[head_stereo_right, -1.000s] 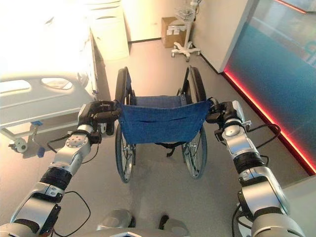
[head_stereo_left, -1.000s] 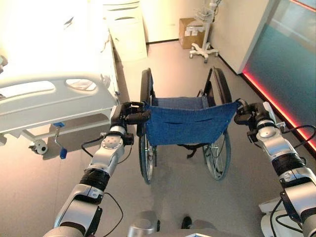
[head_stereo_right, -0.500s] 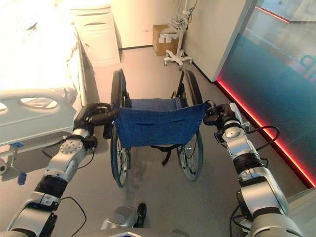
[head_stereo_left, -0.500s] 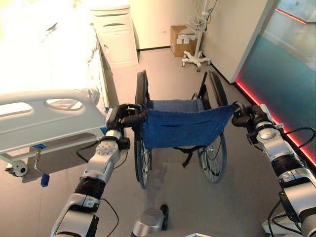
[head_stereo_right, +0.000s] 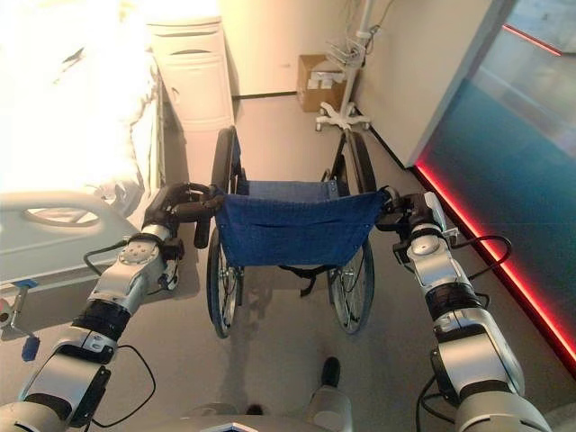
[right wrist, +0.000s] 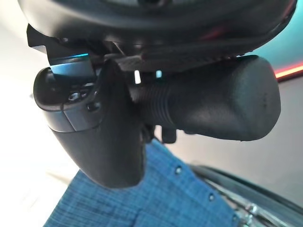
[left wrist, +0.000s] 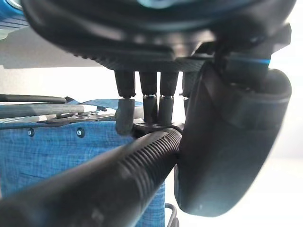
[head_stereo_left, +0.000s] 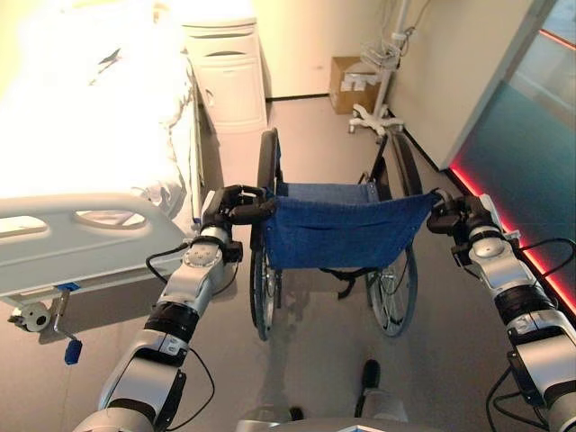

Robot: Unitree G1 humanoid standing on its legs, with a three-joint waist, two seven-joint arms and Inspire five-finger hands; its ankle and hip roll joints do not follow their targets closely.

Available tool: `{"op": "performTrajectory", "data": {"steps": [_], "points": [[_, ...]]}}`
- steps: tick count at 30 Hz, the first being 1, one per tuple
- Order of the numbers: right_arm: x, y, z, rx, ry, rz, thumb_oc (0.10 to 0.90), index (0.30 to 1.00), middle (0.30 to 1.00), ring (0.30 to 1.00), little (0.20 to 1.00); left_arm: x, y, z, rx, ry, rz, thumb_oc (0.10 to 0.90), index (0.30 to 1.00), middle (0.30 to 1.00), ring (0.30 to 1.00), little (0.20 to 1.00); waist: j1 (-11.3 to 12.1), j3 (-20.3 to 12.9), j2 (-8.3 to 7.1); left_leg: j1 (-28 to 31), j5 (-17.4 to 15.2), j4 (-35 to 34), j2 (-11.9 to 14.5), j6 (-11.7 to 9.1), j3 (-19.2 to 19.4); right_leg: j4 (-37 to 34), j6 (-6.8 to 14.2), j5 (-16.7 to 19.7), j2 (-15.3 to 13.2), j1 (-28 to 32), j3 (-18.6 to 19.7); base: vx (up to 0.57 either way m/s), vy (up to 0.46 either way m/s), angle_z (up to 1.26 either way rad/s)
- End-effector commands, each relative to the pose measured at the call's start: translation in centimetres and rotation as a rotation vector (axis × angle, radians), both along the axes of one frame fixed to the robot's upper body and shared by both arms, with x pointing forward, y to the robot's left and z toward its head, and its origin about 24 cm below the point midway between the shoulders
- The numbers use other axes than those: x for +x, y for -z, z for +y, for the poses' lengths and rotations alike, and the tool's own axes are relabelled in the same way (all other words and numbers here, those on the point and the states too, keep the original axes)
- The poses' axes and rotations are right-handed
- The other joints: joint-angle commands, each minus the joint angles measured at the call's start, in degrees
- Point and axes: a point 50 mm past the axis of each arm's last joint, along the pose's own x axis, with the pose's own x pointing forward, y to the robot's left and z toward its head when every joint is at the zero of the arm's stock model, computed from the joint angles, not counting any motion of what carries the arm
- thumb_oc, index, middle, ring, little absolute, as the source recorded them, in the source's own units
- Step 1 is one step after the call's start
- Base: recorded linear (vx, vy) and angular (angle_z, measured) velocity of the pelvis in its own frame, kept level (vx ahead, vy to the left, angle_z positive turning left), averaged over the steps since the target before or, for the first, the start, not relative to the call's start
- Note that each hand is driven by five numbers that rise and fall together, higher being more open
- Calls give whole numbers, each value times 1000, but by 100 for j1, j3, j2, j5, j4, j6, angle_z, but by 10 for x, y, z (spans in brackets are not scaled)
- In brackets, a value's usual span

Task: Push the wheelchair next to the bed

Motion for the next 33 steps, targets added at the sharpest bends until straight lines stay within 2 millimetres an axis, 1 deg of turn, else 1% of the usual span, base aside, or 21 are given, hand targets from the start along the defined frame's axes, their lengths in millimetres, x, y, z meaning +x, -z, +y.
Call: {"op": "performTrajectory", "data": {"steps": [1,2,3,4,5,8,9,10,11,13,14,16,19,22,25,27,29,30,31,32,33], "points": [[14,-25,33,-88,-279,-24,400,300,300,300,300,-8,20,-21,60,69,74,400,300,300,300,300,-4,103,-11,-390,-507,754,371,-361,25,123,-118,467,182,144,-3,398,-402,59],[13,-25,34,-93,-292,-17,400,300,300,300,300,-10,23,-22,54,61,90,400,300,300,300,300,-51,67,-33,-260,-460,857,604,-478,32,363,-225,272,243,143,-78,484,-532,83],[10,-26,30,-95,-293,-14,400,300,300,300,300,-12,24,-20,54,56,93,400,300,300,300,300,-87,43,-72,-280,-60,1138,904,-610,140,382,-389,172,313,241,-292,364,-432,71],[10,-26,29,-95,-294,-12,400,300,300,300,300,-12,25,-20,53,56,95,400,300,300,300,300,-94,41,-79,-309,12,1212,952,-627,156,371,-419,164,325,264,-332,361,-539,69],[6,-23,24,-95,-286,-14,400,300,300,300,300,-13,24,-21,44,58,92,400,300,300,300,300,-137,44,-121,-429,306,1630,1163,-641,374,347,-574,79,410,362,-486,279,-456,56],[4,-17,18,-102,-262,-21,400,300,300,300,300,-14,28,-27,45,92,99,400,300,300,300,300,-136,88,-152,-881,676,2255,1189,-685,668,209,-775,-29,568,670,-678,229,-359,60],[4,-17,17,-103,-256,-22,400,300,300,300,300,-14,29,-29,46,99,101,400,300,300,300,300,-130,108,-156,-976,694,2298,1189,-697,716,142,-788,-28,577,762,-713,278,-343,61],[6,-17,15,-103,-251,-27,400,300,300,300,300,-13,31,-32,47,102,101,400,300,300,300,300,-89,163,-155,-1120,613,2208,1025,-682,745,-54,-775,-8,596,977,-734,291,-252,56],[9,-19,17,-107,-253,-28,400,300,300,300,300,-13,34,-34,41,96,101,400,300,300,300,300,-21,201,-115,-1128,486,1859,741,-651,718,-173,-733,-16,656,1117,-710,304,-235,52],[13,-20,20,-105,-243,-15,400,300,300,300,300,-13,36,-33,36,88,111,400,300,300,300,300,55,215,-11,-1113,485,1238,489,-643,780,-205,-733,-147,824,1283,-714,323,-154,23],[14,-17,22,-97,-234,-8,400,300,300,300,300,-13,36,-33,44,89,118,400,300,300,300,300,102,213,72,-1145,524,790,337,-661,811,-216,-721,-192,927,1363,-733,434,-184,8],[15,-14,31,-83,-232,-3,400,300,300,300,300,-14,39,-29,61,76,133,400,300,300,300,300,262,271,207,-1564,934,299,55,-758,876,-307,-738,-308,1168,1661,-639,404,-172,3],[16,-12,36,-63,-254,-4,400,300,300,300,300,-19,43,-18,69,43,137,400,300,300,300,300,499,294,367,-1961,1570,-315,-10,-812,1075,-349,-789,-477,1464,1983,-515,448,-144,1],[16,-13,41,-65,-289,-5,400,300,300,300,300,-27,44,-3,65,8,132,400,300,300,300,300,653,252,510,-1962,1872,-770,37,-794,1294,-153,-850,-784,1658,2183,-555,448,-72,-49],[18,-16,45,-69,-321,-6,400,300,300,300,300,-32,46,5,76,-19,127,400,300,300,300,300,793,192,535,-1898,1778,-698,97,-701,1347,160,-886,-1084,1656,2267,-647,462,-4,-56],[19,-14,48,-36,-321,-6,400,300,300,300,300,-34,49,8,71,-30,141,400,300,300,300,300,881,119,455,-1890,1525,-438,82,-566,1462,515,-808,-1140,1550,2367,-735,462,24,-46],[16,-11,50,-25,-336,-10,400,300,300,300,300,-38,49,14,95,-28,156,400,300,300,300,300,988,22,268,-1836,1245,-305,7,-296,1424,1330,-565,-948,1335,2465,-692,432,45,-38],[14,-10,49,-20,-337,-11,400,300,300,300,300,-38,49,15,100,-29,159,400,300,300,300,300,999,-12,261,-1797,1230,-331,25,-240,1459,1686,-490,-831,1260,2454,-775,393,84,-35],[11,-8,47,-12,-343,-17,400,300,300,300,300,-39,50,17,121,-29,166,400,300,300,300,300,999,-99,248,-1665,1200,-420,48,-132,1518,2361,-303,-477,1065,2344,-931,427,110,-24],[9,-6,46,-2,-344,-20,400,300,300,300,300,-39,50,18,134,-36,173,400,300,300,300,300,983,-123,229,-1544,1179,-478,-18,-86,1435,2827,-176,-211,916,2194,-912,485,115,-26],[9,-5,46,0,-344,-19,400,300,300,300,300,-38,50,18,138,-38,179,400,300,300,300,300,951,-142,273,-1470,1157,-495,-3,-77,1368,2988,-141,-40,868,2008,-876,311,68,-15]]}}
